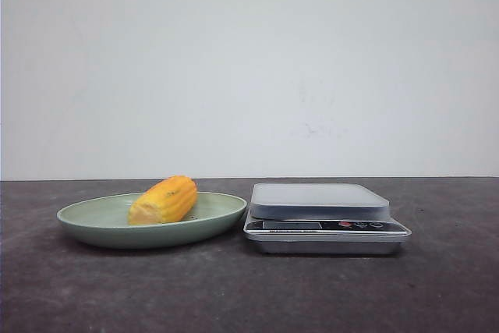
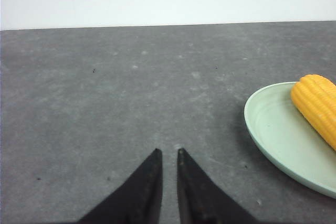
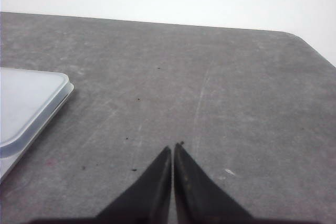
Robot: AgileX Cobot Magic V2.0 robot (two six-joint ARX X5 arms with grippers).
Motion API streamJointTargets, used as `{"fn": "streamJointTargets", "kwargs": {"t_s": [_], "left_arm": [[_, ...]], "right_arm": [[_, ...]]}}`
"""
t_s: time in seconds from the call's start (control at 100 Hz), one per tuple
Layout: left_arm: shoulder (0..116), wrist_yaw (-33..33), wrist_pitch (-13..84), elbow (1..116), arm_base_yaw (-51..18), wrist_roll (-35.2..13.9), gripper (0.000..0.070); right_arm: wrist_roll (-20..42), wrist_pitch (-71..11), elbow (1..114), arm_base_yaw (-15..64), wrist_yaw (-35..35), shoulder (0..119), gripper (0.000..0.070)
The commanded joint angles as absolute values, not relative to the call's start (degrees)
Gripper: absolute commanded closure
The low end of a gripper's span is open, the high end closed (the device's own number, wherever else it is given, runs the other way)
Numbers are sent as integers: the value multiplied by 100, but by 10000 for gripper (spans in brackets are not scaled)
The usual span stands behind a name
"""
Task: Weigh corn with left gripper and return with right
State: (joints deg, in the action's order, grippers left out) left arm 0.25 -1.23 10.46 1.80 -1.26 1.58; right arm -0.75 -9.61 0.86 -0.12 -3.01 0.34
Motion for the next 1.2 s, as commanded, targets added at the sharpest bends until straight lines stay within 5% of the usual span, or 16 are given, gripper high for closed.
{"fn": "streamJointTargets", "kwargs": {"t_s": [0.0, 0.64, 0.79, 1.0, 1.191], "left_arm": [[19, -104, 1074, 80, -130, 213, 695], [19, -110, 1041, 80, -130, 167, 695], [19, -276, 1125, 102, -130, -1806, 696], [19, 110, 1157, 102, -130, -1868, 696], [34, -196, 1295, 231, -130, -2215, 695]], "right_arm": [[-106, -891, 73, -25, -301, 23, 700], [12, -864, 73, -25, -318, 23, 700], [298, -886, 73, -21, -279, 23, 700], [342, -987, 73, -21, -259, 23, 700], [993, -945, 207, -10, -298, 23, 700]]}}
